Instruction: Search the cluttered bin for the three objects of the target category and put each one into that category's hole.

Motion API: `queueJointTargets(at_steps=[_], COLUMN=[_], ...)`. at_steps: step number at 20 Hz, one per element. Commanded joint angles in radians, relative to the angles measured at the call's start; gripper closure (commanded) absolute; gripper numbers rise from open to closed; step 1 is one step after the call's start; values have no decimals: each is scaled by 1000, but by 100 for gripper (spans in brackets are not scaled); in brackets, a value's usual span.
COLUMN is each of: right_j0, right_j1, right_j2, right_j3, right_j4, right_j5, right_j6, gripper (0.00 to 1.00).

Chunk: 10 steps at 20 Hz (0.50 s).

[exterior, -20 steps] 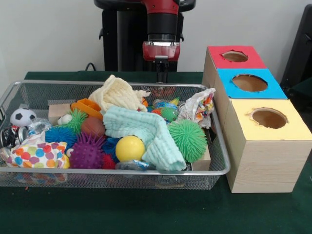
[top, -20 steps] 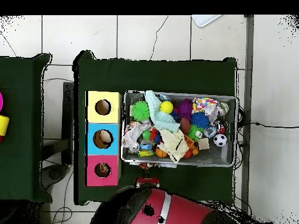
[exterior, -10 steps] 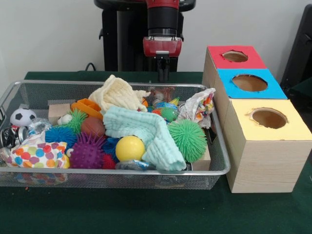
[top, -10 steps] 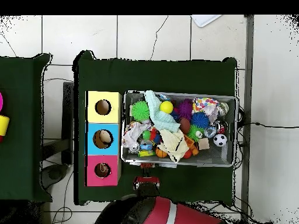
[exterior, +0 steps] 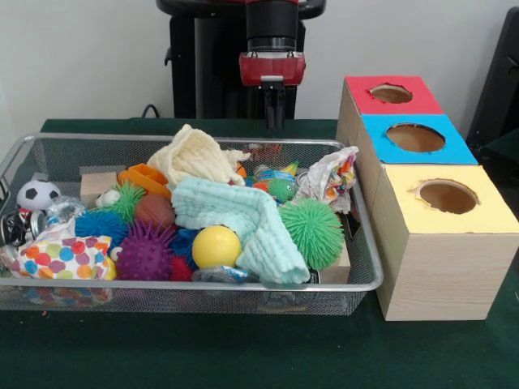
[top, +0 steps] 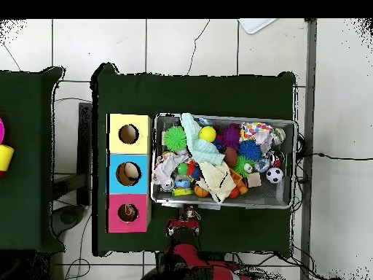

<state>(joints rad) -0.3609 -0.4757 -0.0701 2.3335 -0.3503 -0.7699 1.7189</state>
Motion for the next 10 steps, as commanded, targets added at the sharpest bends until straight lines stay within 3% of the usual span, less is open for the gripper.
queueJointTargets(at_steps=[1,4,8,9,10], right_j0=[-56,-42,4,15,20], right_j1=[-53,-39,60,72,70], right_j2=[141,111,35,19,17], right_j3=[-30,-39,-97,-102,-107], right_j4=[0,-1,12,17,21], right_j5=[246,191,103,81,95], right_j6=[194,198,176,178,171], gripper=[100,100,100,0,0])
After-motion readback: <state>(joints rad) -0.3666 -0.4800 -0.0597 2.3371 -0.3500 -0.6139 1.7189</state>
